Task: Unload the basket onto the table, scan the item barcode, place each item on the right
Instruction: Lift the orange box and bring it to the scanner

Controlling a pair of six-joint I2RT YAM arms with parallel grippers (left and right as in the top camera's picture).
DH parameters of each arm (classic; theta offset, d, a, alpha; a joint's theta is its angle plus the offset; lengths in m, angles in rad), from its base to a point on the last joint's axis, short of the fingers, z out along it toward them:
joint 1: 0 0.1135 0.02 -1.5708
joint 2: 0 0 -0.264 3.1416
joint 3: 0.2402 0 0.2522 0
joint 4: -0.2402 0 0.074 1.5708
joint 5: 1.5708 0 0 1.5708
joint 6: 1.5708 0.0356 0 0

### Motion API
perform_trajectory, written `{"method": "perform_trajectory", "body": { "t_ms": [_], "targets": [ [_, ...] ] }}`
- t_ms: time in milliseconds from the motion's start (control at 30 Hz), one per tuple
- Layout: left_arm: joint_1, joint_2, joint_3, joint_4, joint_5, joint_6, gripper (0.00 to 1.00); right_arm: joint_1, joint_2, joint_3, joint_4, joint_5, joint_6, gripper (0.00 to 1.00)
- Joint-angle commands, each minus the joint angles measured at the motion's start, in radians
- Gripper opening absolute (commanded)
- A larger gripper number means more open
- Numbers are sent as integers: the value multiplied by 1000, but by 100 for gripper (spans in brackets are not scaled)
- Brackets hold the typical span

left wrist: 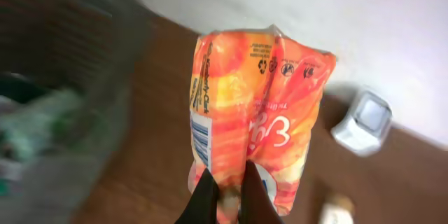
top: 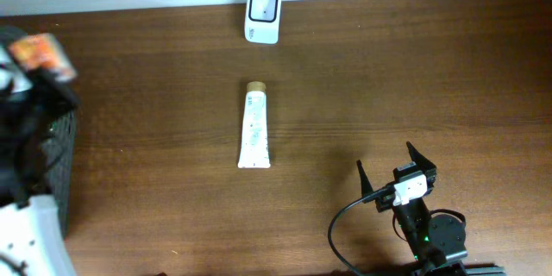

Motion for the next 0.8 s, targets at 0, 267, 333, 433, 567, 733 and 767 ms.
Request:
{"method": "perform_trajectory", "body": {
  "t_ms": [0, 267, 333, 433, 567, 733, 767],
  "targets": [
    [-172, 90, 8, -46, 8, -5, 0, 6, -7, -5, -5, 2, 0, 98],
    [-545, 381, 8, -27, 7, -147, 0, 6, -7, -5, -5, 2, 1, 98],
    [-629, 463, 8, 12, 8, -241, 0, 6, -7, -5, -5, 2, 1, 98],
    [-725, 551, 8, 73, 8, -365, 0, 6, -7, -5, -5, 2, 1, 98],
    [-816, 625, 8, 134, 8, -465, 0, 6, -7, -5, -5, 2, 1, 99],
    [-908, 700, 8, 192, 7, -468, 0, 6, -7, -5, -5, 2, 1, 98],
    [-923, 719, 8, 200, 3, -486, 0, 6, -7, -5, -5, 2, 1, 98]
  ]
}}
